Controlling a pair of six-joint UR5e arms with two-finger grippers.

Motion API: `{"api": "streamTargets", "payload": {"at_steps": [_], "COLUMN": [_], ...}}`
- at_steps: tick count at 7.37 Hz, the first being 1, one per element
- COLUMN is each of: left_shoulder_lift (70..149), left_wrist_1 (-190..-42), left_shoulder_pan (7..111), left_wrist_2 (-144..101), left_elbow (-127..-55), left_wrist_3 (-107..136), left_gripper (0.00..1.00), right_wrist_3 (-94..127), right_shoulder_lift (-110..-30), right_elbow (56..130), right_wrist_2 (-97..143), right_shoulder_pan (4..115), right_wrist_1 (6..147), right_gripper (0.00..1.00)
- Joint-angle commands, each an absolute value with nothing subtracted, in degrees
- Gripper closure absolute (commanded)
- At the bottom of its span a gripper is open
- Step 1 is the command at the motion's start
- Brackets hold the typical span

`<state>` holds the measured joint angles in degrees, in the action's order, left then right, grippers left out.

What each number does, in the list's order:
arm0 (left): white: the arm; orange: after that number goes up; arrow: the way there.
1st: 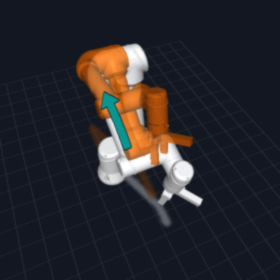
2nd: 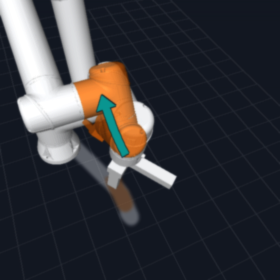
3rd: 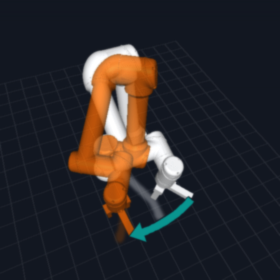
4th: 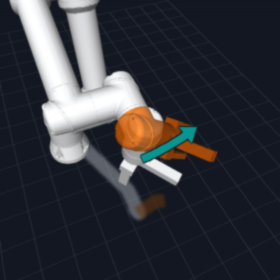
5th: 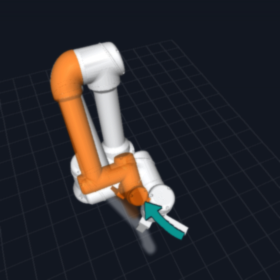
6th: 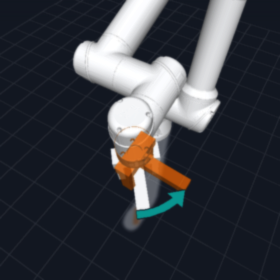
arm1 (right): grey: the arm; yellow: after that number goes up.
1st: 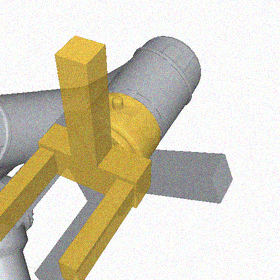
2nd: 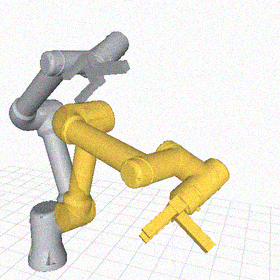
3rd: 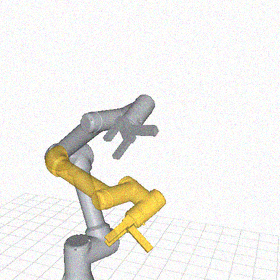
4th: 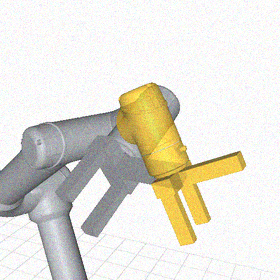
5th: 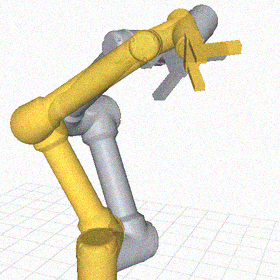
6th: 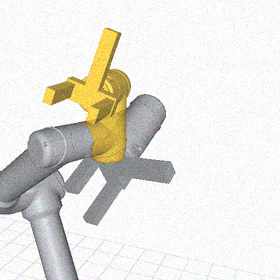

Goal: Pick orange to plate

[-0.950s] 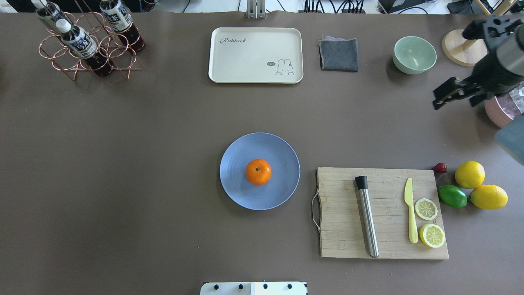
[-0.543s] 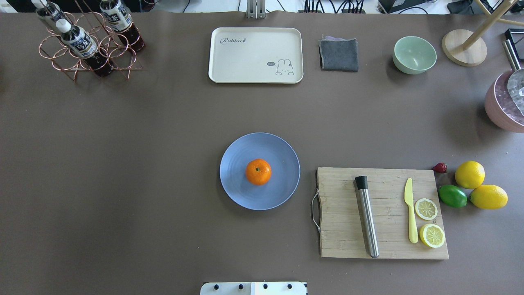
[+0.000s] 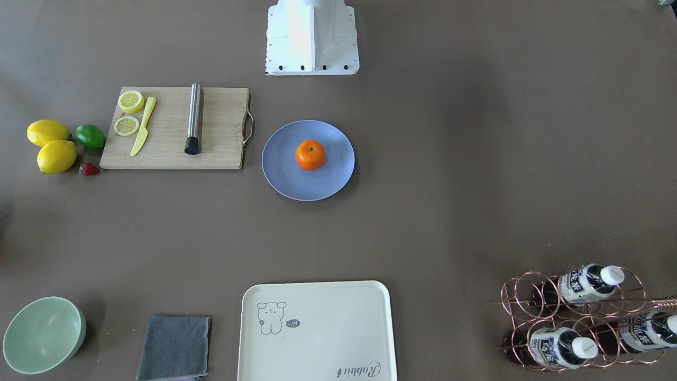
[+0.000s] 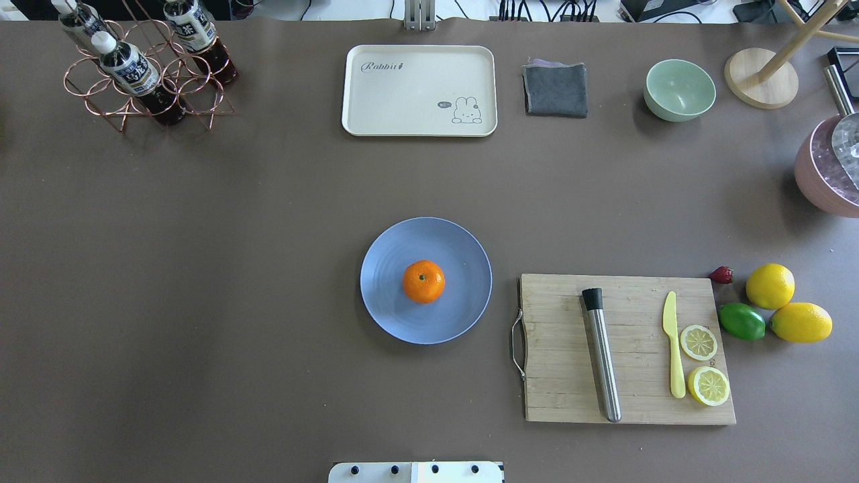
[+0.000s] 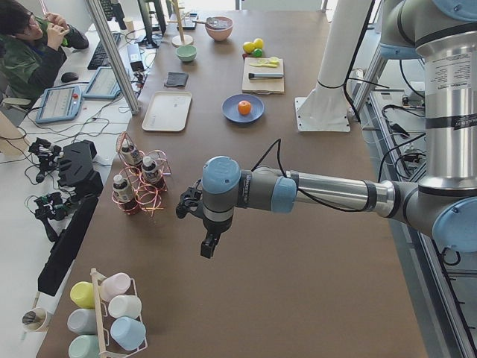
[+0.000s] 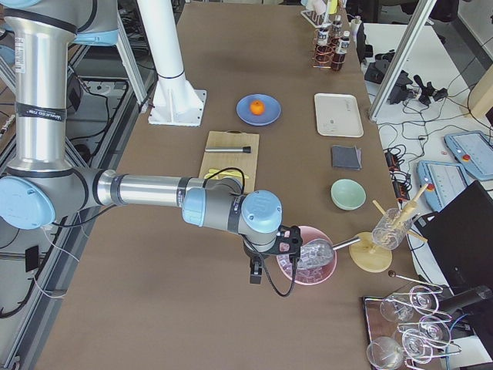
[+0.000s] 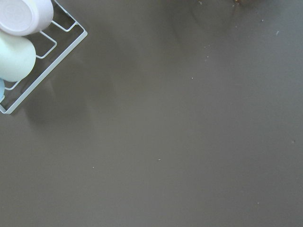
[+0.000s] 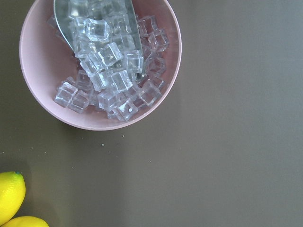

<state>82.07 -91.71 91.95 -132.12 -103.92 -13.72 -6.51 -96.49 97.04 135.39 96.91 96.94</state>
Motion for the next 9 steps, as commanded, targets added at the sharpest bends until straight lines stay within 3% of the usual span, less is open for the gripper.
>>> {"api": "streamTargets", "payload": {"at_steps": [1,9], "left_shoulder_lift": [81.8,82.9], "left_wrist_1": [-91.7,-92.6], "left_shoulder_pan": [92.5,92.5], "left_wrist_2": [-132.1,-131.9], "left_elbow": [-103.9,-102.8], "left_wrist_3": [-13.6,-13.6], "left_gripper": [0.02,0.02], "right_wrist_3": [-6.0,-5.3], "right_shoulder_lift": [-96.2,-95.2], "right_elbow": [96.9,97.1], "right_wrist_2": [134.3,134.8], "right_shoulder_pan": [97.2,97.2], "right_wrist_1": [96.9,96.9], "right_gripper": [0.00,0.00]}}
